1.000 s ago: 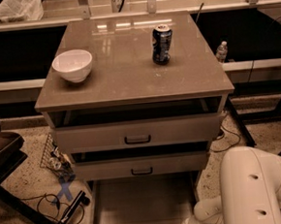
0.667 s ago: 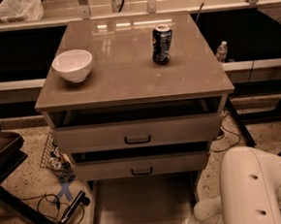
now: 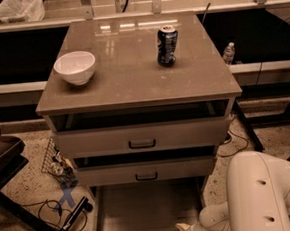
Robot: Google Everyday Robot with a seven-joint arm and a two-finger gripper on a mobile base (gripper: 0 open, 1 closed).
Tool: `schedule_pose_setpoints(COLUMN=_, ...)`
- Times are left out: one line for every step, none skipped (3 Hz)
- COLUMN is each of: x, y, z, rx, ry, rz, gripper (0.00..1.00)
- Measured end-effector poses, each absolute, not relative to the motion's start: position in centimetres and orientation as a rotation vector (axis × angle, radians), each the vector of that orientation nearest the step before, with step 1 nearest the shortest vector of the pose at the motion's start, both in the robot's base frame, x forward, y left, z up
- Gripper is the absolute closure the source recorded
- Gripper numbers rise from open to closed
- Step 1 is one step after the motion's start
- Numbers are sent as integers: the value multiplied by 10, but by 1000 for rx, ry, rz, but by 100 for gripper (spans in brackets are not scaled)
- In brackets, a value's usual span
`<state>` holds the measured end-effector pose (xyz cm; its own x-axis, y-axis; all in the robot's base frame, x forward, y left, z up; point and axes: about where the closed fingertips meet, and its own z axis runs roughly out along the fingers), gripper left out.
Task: Open bottom drawer
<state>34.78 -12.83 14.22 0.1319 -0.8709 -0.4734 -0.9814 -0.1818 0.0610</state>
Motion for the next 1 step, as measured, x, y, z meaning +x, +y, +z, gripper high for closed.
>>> schedule_pose_setpoints(x=349, y=-129, z=142, rx=-2147, ry=1814, rz=600, gripper=0)
